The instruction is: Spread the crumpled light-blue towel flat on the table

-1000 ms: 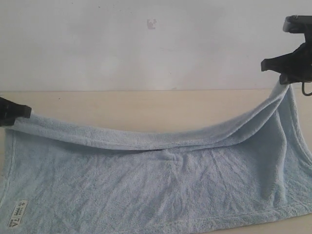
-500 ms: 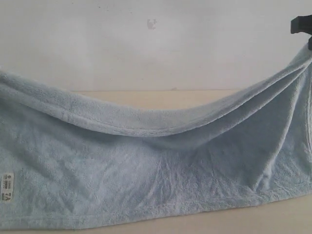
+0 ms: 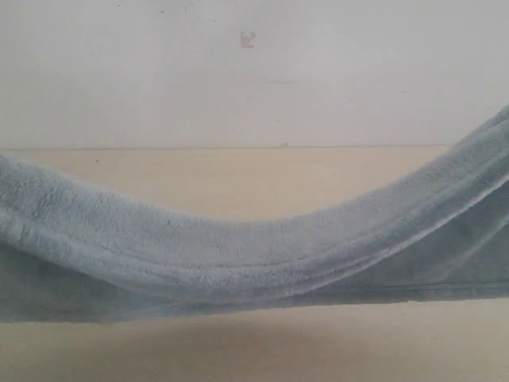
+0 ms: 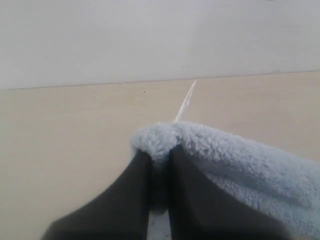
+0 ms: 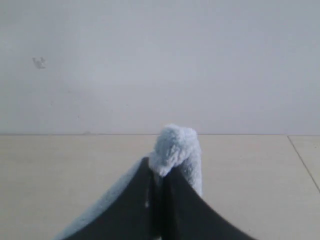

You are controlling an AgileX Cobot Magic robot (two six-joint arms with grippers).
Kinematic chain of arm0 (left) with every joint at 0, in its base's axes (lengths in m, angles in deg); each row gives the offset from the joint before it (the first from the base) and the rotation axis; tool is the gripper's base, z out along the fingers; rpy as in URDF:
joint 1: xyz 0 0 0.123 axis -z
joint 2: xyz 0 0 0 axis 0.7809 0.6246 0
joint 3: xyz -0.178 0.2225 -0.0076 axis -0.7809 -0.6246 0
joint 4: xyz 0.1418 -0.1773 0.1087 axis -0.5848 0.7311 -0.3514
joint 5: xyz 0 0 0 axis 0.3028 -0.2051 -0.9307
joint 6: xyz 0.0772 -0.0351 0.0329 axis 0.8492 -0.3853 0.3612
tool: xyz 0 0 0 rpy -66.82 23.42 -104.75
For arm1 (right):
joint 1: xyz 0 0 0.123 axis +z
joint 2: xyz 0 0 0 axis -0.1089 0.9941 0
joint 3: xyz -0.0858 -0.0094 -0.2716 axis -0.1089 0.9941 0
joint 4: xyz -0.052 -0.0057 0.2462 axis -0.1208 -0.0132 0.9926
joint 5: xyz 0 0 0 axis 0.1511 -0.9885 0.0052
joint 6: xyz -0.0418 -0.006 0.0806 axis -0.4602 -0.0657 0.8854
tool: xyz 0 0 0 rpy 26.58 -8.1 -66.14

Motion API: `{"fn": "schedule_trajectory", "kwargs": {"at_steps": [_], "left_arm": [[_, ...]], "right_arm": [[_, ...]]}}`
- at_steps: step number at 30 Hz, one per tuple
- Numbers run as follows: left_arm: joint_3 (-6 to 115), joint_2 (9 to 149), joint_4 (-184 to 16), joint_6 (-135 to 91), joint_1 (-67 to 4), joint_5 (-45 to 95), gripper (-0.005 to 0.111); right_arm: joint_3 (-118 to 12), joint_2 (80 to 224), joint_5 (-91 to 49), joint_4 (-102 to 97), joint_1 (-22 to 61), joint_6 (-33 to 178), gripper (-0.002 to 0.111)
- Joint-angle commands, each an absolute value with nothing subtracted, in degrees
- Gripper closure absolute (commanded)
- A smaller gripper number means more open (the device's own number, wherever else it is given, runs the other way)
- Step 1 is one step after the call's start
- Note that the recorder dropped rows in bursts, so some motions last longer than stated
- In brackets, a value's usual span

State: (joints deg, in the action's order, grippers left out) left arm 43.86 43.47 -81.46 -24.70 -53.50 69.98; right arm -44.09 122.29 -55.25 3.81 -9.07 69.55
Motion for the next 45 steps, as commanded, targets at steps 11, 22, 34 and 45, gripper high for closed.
{"fn": "schedule_trajectory", "kwargs": {"at_steps": [11, 22, 34, 45], "left_arm": [[38.6, 38.1, -86.6, -27.0, -48.6, 72.9, 0.098], [34.0, 69.4, -83.8, -32.2, -50.2, 50.8, 0.098], [58.8, 98.6, -75.2, -32.6, -54.4, 37.7, 0.048], [58.0, 96.0, -77.7, -30.1, -56.3, 46.4, 0.057]], "right_arm": [[-38.1, 113.6, -64.5, -17.3, -8.1, 84.7, 0.108], [-37.4, 148.8, -47.0, -14.3, -8.0, 87.1, 0.108], [-78.6, 185.8, -52.1, 9.9, -8.0, 70.9, 0.049], [-82.7, 185.2, -67.4, 0.0, -8.0, 67.8, 0.091]]}}
